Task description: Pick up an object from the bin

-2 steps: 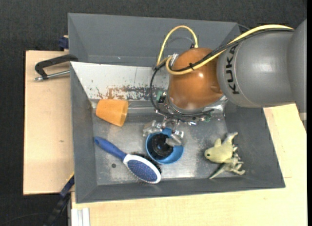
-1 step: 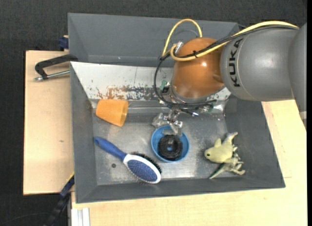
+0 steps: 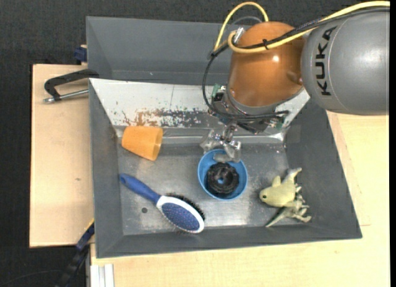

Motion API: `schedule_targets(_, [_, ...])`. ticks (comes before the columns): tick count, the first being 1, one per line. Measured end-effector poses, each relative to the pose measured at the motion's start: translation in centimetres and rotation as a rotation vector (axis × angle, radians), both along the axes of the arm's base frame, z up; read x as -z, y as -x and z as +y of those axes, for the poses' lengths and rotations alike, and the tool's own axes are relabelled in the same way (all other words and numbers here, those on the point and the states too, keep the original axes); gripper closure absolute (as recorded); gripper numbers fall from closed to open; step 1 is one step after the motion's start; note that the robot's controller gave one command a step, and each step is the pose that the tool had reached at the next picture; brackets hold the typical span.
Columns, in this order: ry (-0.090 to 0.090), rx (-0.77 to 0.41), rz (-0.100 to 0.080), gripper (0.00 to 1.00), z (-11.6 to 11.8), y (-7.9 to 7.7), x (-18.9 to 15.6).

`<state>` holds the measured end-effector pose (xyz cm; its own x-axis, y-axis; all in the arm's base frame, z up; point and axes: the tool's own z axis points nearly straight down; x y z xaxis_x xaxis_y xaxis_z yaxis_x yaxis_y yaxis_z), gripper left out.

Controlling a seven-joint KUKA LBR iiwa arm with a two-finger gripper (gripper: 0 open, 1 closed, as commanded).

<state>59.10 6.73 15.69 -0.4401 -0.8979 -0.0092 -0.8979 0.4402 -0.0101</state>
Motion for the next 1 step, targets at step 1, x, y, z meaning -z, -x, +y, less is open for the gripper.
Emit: schedule_targets(1, [0.0,-0.016,-0.002,1.0,1.63,2.14,-13.0])
